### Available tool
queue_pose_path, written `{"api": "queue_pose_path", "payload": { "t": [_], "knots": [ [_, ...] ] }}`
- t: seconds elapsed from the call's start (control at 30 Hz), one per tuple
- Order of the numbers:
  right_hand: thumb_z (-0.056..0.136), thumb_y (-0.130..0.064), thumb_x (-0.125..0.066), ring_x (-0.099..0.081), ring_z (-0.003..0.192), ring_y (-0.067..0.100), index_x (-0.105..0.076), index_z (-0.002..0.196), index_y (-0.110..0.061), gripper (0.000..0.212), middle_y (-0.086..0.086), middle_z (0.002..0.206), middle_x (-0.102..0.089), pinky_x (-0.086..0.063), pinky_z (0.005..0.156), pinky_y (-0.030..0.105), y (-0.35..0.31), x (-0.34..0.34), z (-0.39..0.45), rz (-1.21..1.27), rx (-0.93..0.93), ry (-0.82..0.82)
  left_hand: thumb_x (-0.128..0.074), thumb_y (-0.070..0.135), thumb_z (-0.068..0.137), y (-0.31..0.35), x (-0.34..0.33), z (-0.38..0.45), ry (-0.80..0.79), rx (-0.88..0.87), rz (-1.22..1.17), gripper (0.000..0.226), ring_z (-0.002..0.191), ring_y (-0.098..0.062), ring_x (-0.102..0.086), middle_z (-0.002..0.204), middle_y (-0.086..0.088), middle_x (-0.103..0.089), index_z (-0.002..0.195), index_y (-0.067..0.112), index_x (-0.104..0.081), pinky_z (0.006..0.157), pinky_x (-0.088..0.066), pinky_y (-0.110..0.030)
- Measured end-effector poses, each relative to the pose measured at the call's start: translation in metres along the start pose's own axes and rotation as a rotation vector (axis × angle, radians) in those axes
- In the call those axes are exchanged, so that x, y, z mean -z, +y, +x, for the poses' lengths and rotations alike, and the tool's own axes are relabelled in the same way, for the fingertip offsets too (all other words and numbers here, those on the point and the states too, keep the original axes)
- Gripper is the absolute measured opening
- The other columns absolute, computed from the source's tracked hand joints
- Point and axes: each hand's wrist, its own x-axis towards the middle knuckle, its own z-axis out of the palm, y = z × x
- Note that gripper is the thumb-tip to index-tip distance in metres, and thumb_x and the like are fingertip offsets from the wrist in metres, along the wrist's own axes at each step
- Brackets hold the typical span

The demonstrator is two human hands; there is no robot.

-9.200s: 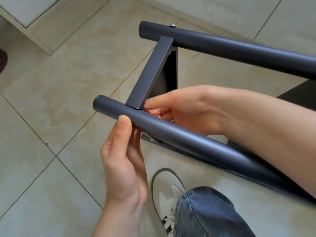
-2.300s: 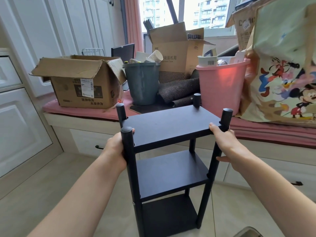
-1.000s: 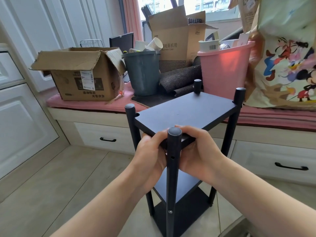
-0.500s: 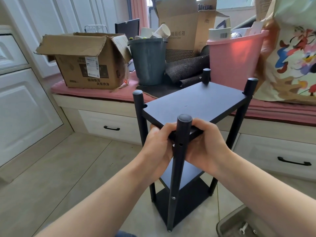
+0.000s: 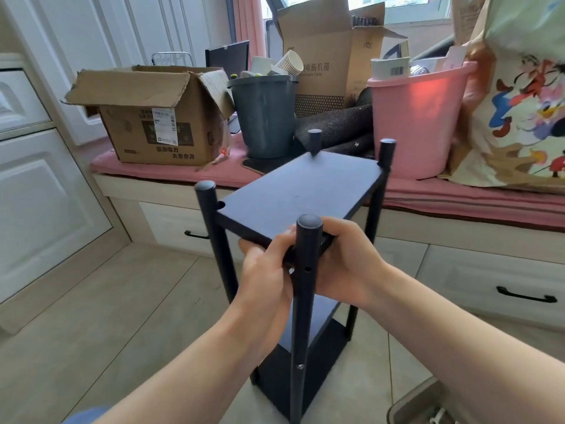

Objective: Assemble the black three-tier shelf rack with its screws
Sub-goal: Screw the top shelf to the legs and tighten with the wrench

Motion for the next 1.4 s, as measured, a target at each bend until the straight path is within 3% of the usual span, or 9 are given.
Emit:
{"api": "queue_pose_path", "payload": {
  "t": [0.17,0.27,0.4,0.57,0.7,0.8,1.0,1.27,1.4],
  "knots": [
    [0.074,-0.028,-0.065,-0.057,0.060,0.022,-0.055,0.077,-0.018,0.015,0.003,0.072,-0.055,-0.051,0.062,0.027,-0.010,-0.005,0.025,-0.009,-0.071,0.176,-0.054,0.025,0.102,-0.008,-0.007,-0.002,0.059,-0.010,-0.040,0.037,0.107,-0.017,-0.073,0.116,-0.010,-0.075,0.131,0.003,-0.056,0.084,-0.058,-0.025],
    [0.083,-0.033,-0.063,-0.052,0.088,0.028,-0.058,0.103,-0.016,0.026,0.010,0.103,-0.054,-0.044,0.083,0.035,-0.019,-0.001,0.030,-0.028,-0.064,0.262,-0.058,0.015,0.100,-0.014,-0.010,0.003,0.035,-0.012,-0.077,0.024,0.098,-0.012,-0.075,0.105,-0.003,-0.078,0.123,0.010,-0.054,0.073,-0.058,-0.019],
    [0.090,-0.038,-0.062,-0.052,0.101,0.028,-0.059,0.126,-0.004,0.050,0.012,0.142,-0.052,-0.048,0.101,0.040,-0.030,0.009,0.016,-0.072,-0.028,0.336,-0.070,0.027,0.094,-0.029,-0.017,0.006,-0.013,-0.030,0.073,0.033,0.110,-0.012,-0.071,0.109,0.007,-0.077,0.122,0.023,-0.054,0.100,-0.051,-0.033],
    [0.095,-0.044,-0.052,-0.065,0.088,0.025,-0.068,0.111,0.004,0.053,0.023,0.116,-0.068,-0.057,0.084,0.041,-0.044,0.052,-0.019,-0.230,0.066,0.414,-0.066,0.046,0.082,-0.045,-0.032,0.003,-0.166,0.003,0.219,0.048,0.123,-0.008,-0.063,0.127,0.011,-0.070,0.129,0.035,-0.059,0.110,-0.044,-0.035],
    [0.099,-0.037,-0.052,-0.070,0.076,0.022,-0.070,0.080,-0.011,0.036,0.009,0.086,-0.073,-0.053,0.075,0.036,-0.040,0.097,-0.046,-0.271,0.009,0.558,-0.067,0.040,0.095,-0.052,-0.047,0.000,-0.213,-0.017,0.291,0.011,0.108,0.004,-0.067,0.109,0.022,-0.075,0.103,0.045,-0.072,0.091,-0.048,-0.018],
    [0.097,-0.022,-0.056,-0.069,0.066,0.022,-0.068,0.070,-0.010,0.032,0.009,0.077,-0.071,-0.054,0.066,0.034,-0.028,0.127,-0.060,-0.287,-0.055,0.677,-0.065,0.028,0.098,-0.052,-0.056,-0.002,-0.226,-0.082,0.350,0.034,0.096,0.014,-0.066,0.097,0.029,-0.074,0.084,0.057,-0.074,0.072,-0.047,-0.001],
    [0.099,-0.018,-0.054,-0.071,0.075,0.021,-0.071,0.089,-0.007,0.022,0.008,0.082,-0.073,-0.059,0.073,0.032,0.012,0.172,-0.081,-0.537,-0.263,0.724,-0.070,0.022,0.095,-0.064,-0.057,0.004,-0.189,-0.209,0.318,0.036,0.095,0.010,-0.069,0.094,0.025,-0.076,0.079,0.054,-0.075,0.071,-0.046,0.000],
    [0.099,-0.012,-0.044,-0.052,0.070,0.022,-0.053,0.076,-0.006,0.025,0.010,0.079,-0.053,-0.033,0.045,0.019,0.115,0.207,-0.080,-1.156,-0.792,0.630,-0.072,0.016,0.092,-0.067,-0.053,0.010,-0.202,-0.239,0.282,0.035,0.092,0.005,-0.071,0.090,0.020,-0.077,0.077,0.047,-0.078,0.072,-0.049,-0.002],
    [0.100,-0.014,-0.043,-0.060,0.092,0.027,-0.060,0.120,0.004,0.032,0.015,0.102,-0.061,-0.048,0.067,0.027,0.172,0.208,-0.069,-1.272,-0.922,0.536,-0.075,0.011,0.089,-0.068,-0.053,0.010,-0.231,-0.245,0.276,0.022,0.094,0.005,-0.071,0.092,0.017,-0.078,0.086,0.033,-0.077,0.074,-0.048,-0.002]
  ]
}}
